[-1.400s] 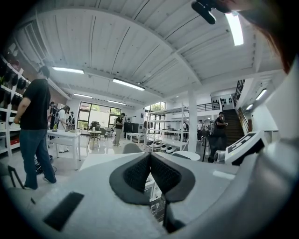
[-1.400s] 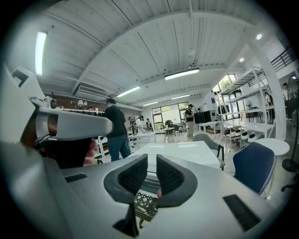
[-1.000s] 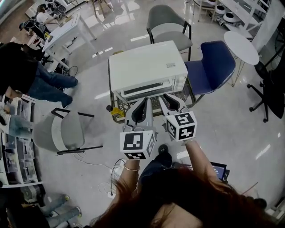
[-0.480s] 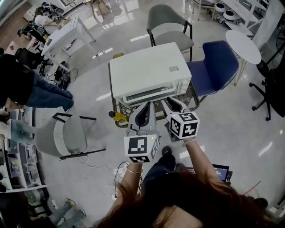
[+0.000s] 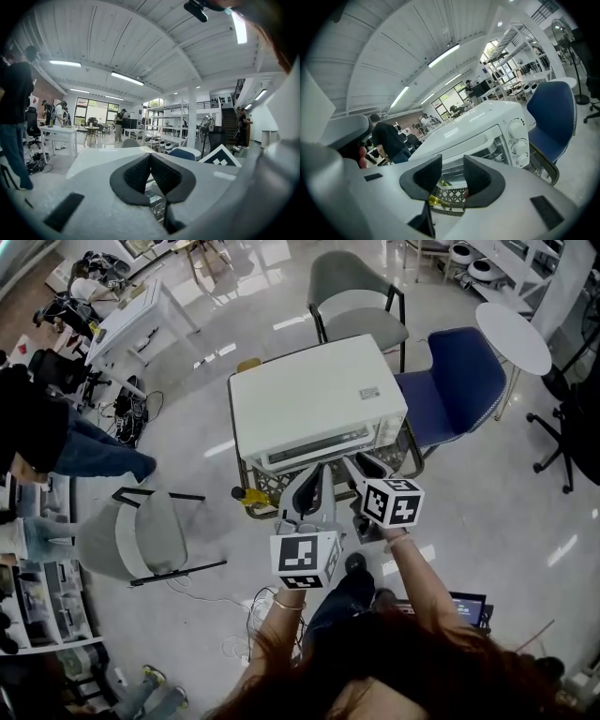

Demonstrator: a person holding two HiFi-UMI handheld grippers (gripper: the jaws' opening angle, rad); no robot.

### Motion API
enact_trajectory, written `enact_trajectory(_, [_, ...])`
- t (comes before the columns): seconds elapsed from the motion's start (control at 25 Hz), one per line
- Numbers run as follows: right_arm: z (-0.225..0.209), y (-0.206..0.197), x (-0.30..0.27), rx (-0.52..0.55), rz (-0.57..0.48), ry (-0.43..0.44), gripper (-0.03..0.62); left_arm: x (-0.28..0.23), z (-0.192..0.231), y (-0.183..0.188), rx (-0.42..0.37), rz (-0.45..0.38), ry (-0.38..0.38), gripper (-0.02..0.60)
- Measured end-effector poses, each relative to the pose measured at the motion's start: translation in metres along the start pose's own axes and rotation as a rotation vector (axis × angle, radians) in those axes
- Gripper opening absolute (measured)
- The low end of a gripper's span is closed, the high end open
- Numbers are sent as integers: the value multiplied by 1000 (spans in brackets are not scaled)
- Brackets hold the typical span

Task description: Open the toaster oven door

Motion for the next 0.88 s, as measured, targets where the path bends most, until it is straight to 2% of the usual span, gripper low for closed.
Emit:
enact_trajectory(0.48, [-19,-11,-24,-126,25,-24,153,-11,8,-9,15,22,1,15])
enact_trajectory(0.88, [-30,-19,-34,-288,31,-30,181,-14,14,-14,15,51,1,15])
Point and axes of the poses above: the fingertips, and each gripper's own axes: x backward along the fingers, z to its left, y out of its top, the point moved 2 cm from there along x, backward along the fingers, and after that the axes turned 6 degrees about -z, right-handed, at the moved point
